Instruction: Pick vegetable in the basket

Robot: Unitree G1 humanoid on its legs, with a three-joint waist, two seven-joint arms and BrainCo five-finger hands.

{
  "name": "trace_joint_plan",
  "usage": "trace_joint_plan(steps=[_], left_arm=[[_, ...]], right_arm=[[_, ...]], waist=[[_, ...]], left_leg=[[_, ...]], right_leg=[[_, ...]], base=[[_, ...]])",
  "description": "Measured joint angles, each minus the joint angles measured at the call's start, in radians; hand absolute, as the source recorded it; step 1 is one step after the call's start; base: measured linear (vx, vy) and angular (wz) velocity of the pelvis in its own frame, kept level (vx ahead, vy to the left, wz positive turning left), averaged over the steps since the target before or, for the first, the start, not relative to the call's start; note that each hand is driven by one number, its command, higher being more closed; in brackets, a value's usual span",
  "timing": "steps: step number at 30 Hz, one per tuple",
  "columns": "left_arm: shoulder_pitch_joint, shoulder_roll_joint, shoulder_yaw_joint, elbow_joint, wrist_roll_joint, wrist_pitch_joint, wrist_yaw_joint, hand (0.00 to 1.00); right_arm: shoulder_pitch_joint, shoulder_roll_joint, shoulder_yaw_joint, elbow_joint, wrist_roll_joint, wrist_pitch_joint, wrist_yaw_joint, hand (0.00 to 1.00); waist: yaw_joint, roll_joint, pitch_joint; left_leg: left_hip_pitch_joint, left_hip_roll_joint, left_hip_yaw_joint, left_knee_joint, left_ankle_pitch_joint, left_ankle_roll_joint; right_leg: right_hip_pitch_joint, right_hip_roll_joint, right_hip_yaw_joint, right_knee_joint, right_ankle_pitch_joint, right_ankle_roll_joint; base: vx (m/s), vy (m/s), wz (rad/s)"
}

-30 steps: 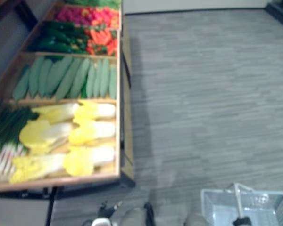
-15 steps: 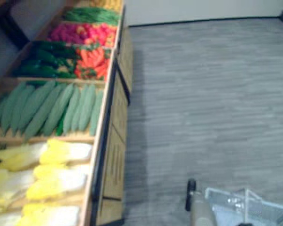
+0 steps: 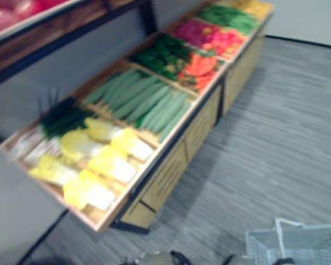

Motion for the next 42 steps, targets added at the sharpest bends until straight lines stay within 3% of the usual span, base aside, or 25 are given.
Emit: trace_joint_plan(steps=[1,3,4,6,9,11,12,13,15,17,21,23,26,29,33,35,39,42], left_arm=[[0.010,0.013,0.006,0.017,0.001,0.010,-0.002,0.00],[0.041,0.026,0.002,0.019,0.003,0.018,-0.006,0.00],[0.051,0.030,-0.014,0.018,0.003,0.022,-0.007,0.00],[0.054,0.042,-0.024,0.016,0.003,0.030,-0.008,0.00],[0.028,0.045,-0.053,-0.003,0.003,0.030,-0.010,0.00],[-0.002,0.048,-0.056,-0.006,0.003,0.026,-0.016,0.00],[-0.017,0.071,-0.059,-0.006,0.003,0.022,-0.018,0.00],[-0.027,0.087,-0.059,-0.002,0.003,0.018,-0.020,0.00],[-0.067,0.049,-0.066,0.014,0.008,0.012,-0.025,0.00],[-0.075,0.045,-0.056,0.012,0.010,0.006,-0.024,0.00],[-0.099,0.057,-0.011,-0.007,0.005,0.005,-0.023,0.00],[-0.121,0.059,0.023,-0.025,-0.017,0.008,-0.019,0.00],[-0.154,0.080,0.071,-0.098,-0.082,0.008,0.014,0.00],[-0.230,0.135,0.080,-0.229,-0.089,0.004,0.077,0.00],[-0.388,0.216,0.064,-0.349,-0.089,-0.022,0.176,0.00],[-0.446,0.255,0.043,-0.407,-0.089,-0.035,0.212,0.00],[-0.563,0.330,-0.046,-0.542,-0.077,-0.055,0.259,0.00],[-0.638,0.341,-0.102,-0.559,-0.060,-0.072,0.261,0.00]], right_arm=[[0.000,0.000,-0.038,-0.003,0.001,-0.002,-0.003,1.00],[0.002,-0.005,-0.071,-0.002,0.004,-0.001,-0.005,1.00],[-0.001,-0.003,-0.074,-0.001,0.008,-0.002,-0.007,1.00],[-0.008,0.010,-0.068,-0.002,0.022,-0.008,-0.003,1.00],[-0.011,0.019,-0.057,-0.013,0.022,-0.020,0.000,1.00],[-0.011,0.027,-0.031,-0.011,0.022,-0.033,0.004,1.00],[-0.011,0.046,-0.030,-0.011,0.022,-0.038,0.009,1.00],[-0.010,0.056,-0.030,-0.008,0.023,-0.039,0.012,1.00],[-0.007,0.036,-0.033,-0.001,0.023,-0.038,0.012,1.00],[-0.006,0.033,-0.032,-0.003,0.023,-0.034,0.014,1.00],[0.005,0.060,-0.029,0.012,0.024,-0.034,0.030,1.00],[0.014,0.064,-0.020,0.012,0.024,-0.034,0.030,1.00],[0.013,0.058,0.006,0.004,0.024,-0.034,0.025,1.00],[0.031,0.060,0.010,-0.034,0.024,-0.037,0.006,1.00],[0.073,0.060,0.016,-0.064,0.024,-0.057,-0.006,1.00],[0.074,0.063,0.016,-0.063,0.024,-0.063,-0.012,1.00],[0.078,0.061,0.016,-0.068,0.024,-0.075,-0.025,1.00],[0.077,0.061,0.017,-0.080,0.024,-0.077,-0.034,1.00]], waist=[[-0.004,-0.031,-0.003],[-0.009,-0.052,-0.002],[-0.009,-0.048,-0.004],[-0.018,-0.035,0.000],[-0.032,-0.042,-0.004],[-0.031,-0.055,-0.011],[-0.033,-0.088,-0.018],[-0.034,-0.105,-0.015],[-0.030,-0.042,-0.018],[-0.038,-0.016,-0.019],[-0.035,-0.012,-0.016],[-0.032,-0.015,-0.011],[-0.035,-0.011,-0.002],[-0.059,0.005,0.005],[-0.063,0.009,0.007],[-0.079,0.004,0.012],[-0.086,0.010,0.024],[-0.097,0.013,0.044]], left_leg=[[0.003,-0.058,-0.092,-0.041,0.015,0.008],[0.032,-0.098,-0.190,-0.072,0.034,0.008],[0.038,-0.087,-0.255,-0.074,0.040,0.003],[0.034,-0.063,-0.341,-0.092,0.068,-0.011],[0.039,-0.053,-0.468,-0.142,0.119,-0.051],[0.035,-0.045,-0.548,-0.174,0.155,-0.098],[0.029,-0.052,-0.593,-0.198,0.177,-0.132],[0.029,-0.058,-0.618,-0.217,0.187,-0.149],[0.052,-0.003,-0.642,-0.290,0.224,-0.187],[0.055,0.009,-0.633,-0.313,0.250,-0.186],[0.057,0.065,-0.643,-0.351,0.316,-0.192],[0.053,0.064,-0.619,-0.337,0.327,-0.178],[0.050,0.045,-0.521,-0.339,0.362,-0.146],[0.057,0.030,-0.451,-0.366,0.381,-0.124],[0.087,0.027,-0.452,-0.421,0.386,-0.131],[0.084,0.025,-0.451,-0.422,0.386,-0.132],[0.084,0.018,-0.444,-0.422,0.386,-0.131],[0.080,0.016,-0.430,-0.423,0.386,-0.131]], right_leg=[[-0.005,-0.089,0.020,0.175,-0.004,-0.005],[-0.069,-0.158,0.201,0.400,0.088,-0.032],[-0.125,-0.120,0.349,0.468,0.083,-0.006],[-0.179,-0.042,0.468,0.464,0.045,-0.012],[-0.225,0.013,0.592,0.313,0.042,-0.018],[-0.227,0.076,0.791,0.078,0.052,-0.004],[-0.207,0.099,0.926,-0.061,0.090,0.016],[-0.196,0.105,0.976,-0.086,0.091,0.089],[-0.188,0.164,0.888,-0.076,0.043,0.048],[-0.179,0.205,0.839,-0.071,0.028,0.021],[-0.162,0.265,0.780,-0.067,0.010,-0.020],[-0.158,0.264,0.770,-0.066,-0.003,-0.042],[-0.158,0.256,0.781,-0.074,-0.005,-0.046],[-0.142,0.246,0.753,-0.088,0.004,-0.045],[-0.124,0.248,0.738,-0.091,0.007,-0.049],[-0.118,0.247,0.735,-0.100,0.017,-0.050],[-0.106,0.246,0.752,-0.148,0.051,-0.047],[-0.108,0.245,0.759,-0.159,0.064,-0.041]], base=[[0.18,0.022,1.84],[0.30,-0.030,1.78],[0.28,-0.079,1.35],[0.23,-0.197,1.59],[0.15,-0.237,1.32],[0.09,-0.431,1.19],[0.04,-0.491,1.12],[-0.01,-0.548,1.06],[0.03,-0.419,0.82],[0.06,-0.249,0.64],[0.05,-0.224,0.38],[0.04,-0.079,0.17],[0.04,-0.033,0.06],[0.03,-0.002,0.27],[0.07,0.011,0.09],[0.04,0.030,0.08],[0.01,0.047,-0.09],[-0.04,0.048,-0.05]])
